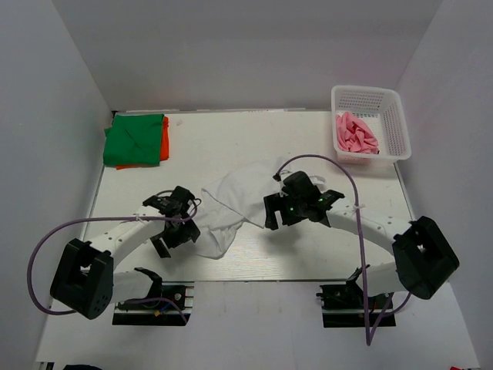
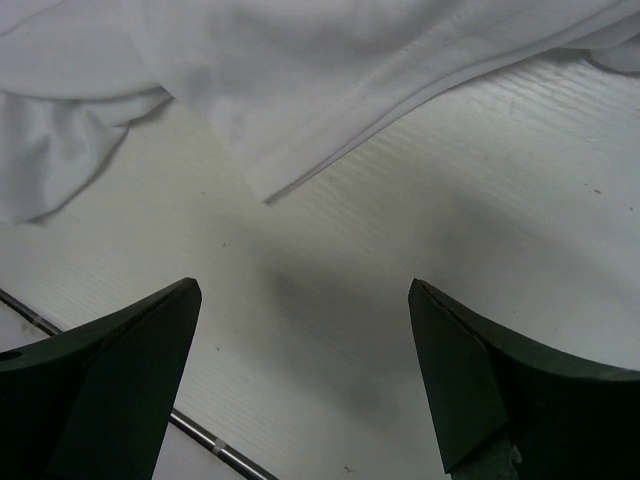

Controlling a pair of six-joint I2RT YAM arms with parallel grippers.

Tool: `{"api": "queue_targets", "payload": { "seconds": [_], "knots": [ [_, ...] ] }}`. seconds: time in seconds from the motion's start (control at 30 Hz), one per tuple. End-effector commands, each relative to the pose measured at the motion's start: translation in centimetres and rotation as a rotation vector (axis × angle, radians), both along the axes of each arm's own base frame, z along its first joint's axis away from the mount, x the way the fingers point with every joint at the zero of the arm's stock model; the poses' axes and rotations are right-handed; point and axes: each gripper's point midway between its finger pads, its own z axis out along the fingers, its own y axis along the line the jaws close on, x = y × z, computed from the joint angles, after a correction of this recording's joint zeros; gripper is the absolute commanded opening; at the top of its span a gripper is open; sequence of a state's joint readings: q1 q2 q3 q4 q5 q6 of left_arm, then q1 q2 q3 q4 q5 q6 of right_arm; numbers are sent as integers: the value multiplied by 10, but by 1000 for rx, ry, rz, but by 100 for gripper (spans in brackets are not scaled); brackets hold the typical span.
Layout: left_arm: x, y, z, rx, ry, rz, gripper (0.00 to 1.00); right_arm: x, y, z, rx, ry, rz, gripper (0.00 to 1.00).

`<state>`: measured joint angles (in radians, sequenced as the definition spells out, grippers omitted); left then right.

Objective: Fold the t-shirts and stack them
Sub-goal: Flatten out the tshirt

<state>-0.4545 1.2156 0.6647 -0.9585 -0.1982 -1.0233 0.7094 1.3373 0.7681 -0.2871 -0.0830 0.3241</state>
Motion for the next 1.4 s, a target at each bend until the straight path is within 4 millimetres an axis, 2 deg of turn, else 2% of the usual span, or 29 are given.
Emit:
{"api": "queue_targets", "payload": {
  "seconds": [0.0,0.03,0.07,0.1,0.17,0.2,0.23,0.37,0.47,0.5,0.53,0.7,0.77,0.8,0.83,0.87,0.9,0.93,0.97,1.0,1.03,1.07,1.13,1.17,1.23,1.27,1.3,1.33,1.37],
  "knots": [
    [-6,-2,-7,-3,16,37,98,12,18,6,-34,-69,23,90],
    [-13,-2,-16,-11,40,36,95,13,18,3,-60,-85,21,90],
    [-10,-9,-20,-46,29,33,93,10,19,-8,-97,-67,29,90],
    [-12,-12,-23,-60,29,22,88,15,23,-4,-116,-98,21,90],
    [-13,-15,-27,-86,13,20,81,16,24,-12,-164,-83,17,90],
    [-13,-15,-29,-92,4,30,74,18,27,-11,-180,-102,17,90],
    [-17,-15,-31,-96,16,29,72,17,30,-14,-186,-106,26,90],
    [-8,-14,-32,-97,-44,30,70,21,43,-24,-190,-120,37,90],
    [0,-18,-31,-112,-72,29,61,24,49,-30,-209,-117,37,87],
    [1,-23,-32,-134,-69,26,59,22,48,-39,-227,-92,28,87],
    [4,-27,-33,-155,-85,23,51,21,47,-42,-230,-86,22,84],
    [6,-31,-47,-170,-74,20,43,19,45,-56,-232,-64,-21,78],
    [12,-36,-49,-185,-87,8,37,21,45,-57,-225,-69,-21,72],
    [11,-37,-52,-187,-75,-3,34,23,48,-58,-213,-74,-29,61],
    [13,-38,-53,-189,-78,-4,27,24,48,-57,-208,-76,-30,54],
    [17,-40,-50,-193,-90,-15,12,25,48,-58,-210,-80,-35,47],
    [20,-40,-50,-184,-93,-13,2,27,48,-57,-209,-90,-41,39],
    [19,-37,-50,-169,-89,-10,0,29,49,-55,-207,-95,-42,33],
    [23,-37,-48,-163,-102,-9,0,33,50,-51,-202,-109,-52,21],
    [24,-35,-46,-150,-103,-16,0,36,52,-47,-194,-129,-49,15],
    [28,-31,-44,-124,-117,-10,0,40,54,-41,-185,-145,-62,2],
    [31,-28,-38,-112,-137,-7,0,47,57,-28,-157,-175,-81,0],
    [49,-26,-21,-82,-209,-4,0,58,54,-14,-147,-225,-117,0],
    [56,-24,-12,-69,-243,-14,0,66,60,9,-87,-279,-141,0],
    [84,-25,20,-54,-365,-27,0,78,52,23,-78,-342,-193,0],
    [98,-27,40,-52,-422,-27,0,84,52,42,-39,-380,-219,0],
    [106,-22,51,-16,-455,-21,0,90,51,52,-35,-408,-244,0],
    [113,-20,62,6,-481,-18,0,100,40,64,-39,-441,-291,0],
    [128,-21,90,12,-543,-9,0,108,35,79,-44,-478,-325,0]
  ]
}}
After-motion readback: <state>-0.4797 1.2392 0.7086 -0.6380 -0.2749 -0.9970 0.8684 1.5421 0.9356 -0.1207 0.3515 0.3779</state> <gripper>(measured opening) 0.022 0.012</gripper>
